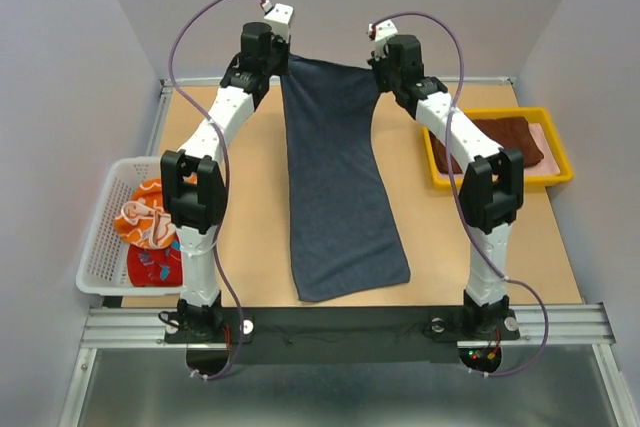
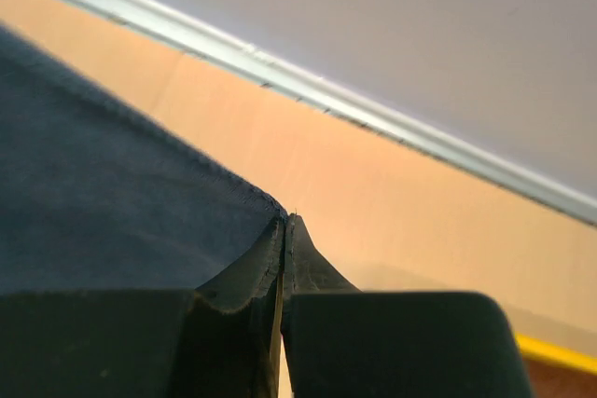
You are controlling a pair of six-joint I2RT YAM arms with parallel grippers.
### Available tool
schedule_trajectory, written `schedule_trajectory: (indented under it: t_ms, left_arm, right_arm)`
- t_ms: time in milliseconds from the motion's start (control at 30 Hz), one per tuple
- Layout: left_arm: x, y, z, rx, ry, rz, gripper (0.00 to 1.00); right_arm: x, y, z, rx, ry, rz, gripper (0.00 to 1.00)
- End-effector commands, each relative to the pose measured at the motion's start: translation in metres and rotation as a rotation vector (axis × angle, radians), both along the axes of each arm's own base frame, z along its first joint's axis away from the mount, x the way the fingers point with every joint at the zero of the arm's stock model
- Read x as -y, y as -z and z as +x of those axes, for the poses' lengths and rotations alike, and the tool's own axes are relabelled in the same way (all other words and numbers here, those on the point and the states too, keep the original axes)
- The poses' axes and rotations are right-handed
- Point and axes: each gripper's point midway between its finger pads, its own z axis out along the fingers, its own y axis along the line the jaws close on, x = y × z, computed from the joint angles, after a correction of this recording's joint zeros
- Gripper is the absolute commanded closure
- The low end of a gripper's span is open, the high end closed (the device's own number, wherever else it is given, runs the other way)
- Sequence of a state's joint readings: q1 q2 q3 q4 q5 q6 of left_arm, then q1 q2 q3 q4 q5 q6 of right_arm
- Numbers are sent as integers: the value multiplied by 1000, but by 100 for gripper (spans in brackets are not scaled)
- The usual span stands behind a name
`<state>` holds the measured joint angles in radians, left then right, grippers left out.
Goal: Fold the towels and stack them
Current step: Flatten out the crumpled towel
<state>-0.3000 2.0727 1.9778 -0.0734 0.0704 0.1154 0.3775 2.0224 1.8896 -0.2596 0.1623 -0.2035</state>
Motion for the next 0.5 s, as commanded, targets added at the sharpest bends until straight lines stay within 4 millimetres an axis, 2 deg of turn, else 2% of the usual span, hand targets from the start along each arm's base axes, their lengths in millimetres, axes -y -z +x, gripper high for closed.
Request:
schedule_trajectory:
  t_ms: [0, 33, 67, 133, 167, 233, 333, 367, 400, 433, 467]
  left_arm:
    - [-24, -53, 23, 169, -133, -33, 100]
    - [-27, -57, 26, 184, -143, -37, 100]
    - [-29, -57, 30, 198, -149, -42, 100]
    - [-37, -59, 35, 215, -167, -45, 100]
    - [-39, -60, 38, 230, -175, -48, 100]
    - [-45, -60, 43, 247, -195, -43, 100]
    - [-55, -61, 45, 254, -232, -34, 100]
    - [-57, -58, 42, 246, -233, -29, 100]
    - [-57, -57, 40, 242, -226, -29, 100]
    - [-57, -43, 37, 214, -218, -17, 100]
    - [-58, -53, 30, 233, -210, -20, 100]
  right_arm:
    - [26, -42, 44, 166, 49, -87, 100]
    - [25, -43, 50, 178, 41, -87, 99]
    - [24, -53, 57, 209, 38, -82, 100]
    - [24, -44, 70, 220, 29, -94, 99]
    - [23, -48, 73, 233, 24, -93, 100]
    - [22, -42, 79, 240, 15, -92, 100]
    - [16, -39, 78, 238, -19, -81, 100]
    - [8, -39, 75, 234, -66, -67, 99]
    - [5, -28, 71, 210, -91, -66, 99]
    - [-2, -25, 66, 201, -134, -54, 100]
    - [-1, -32, 61, 205, -141, -49, 100]
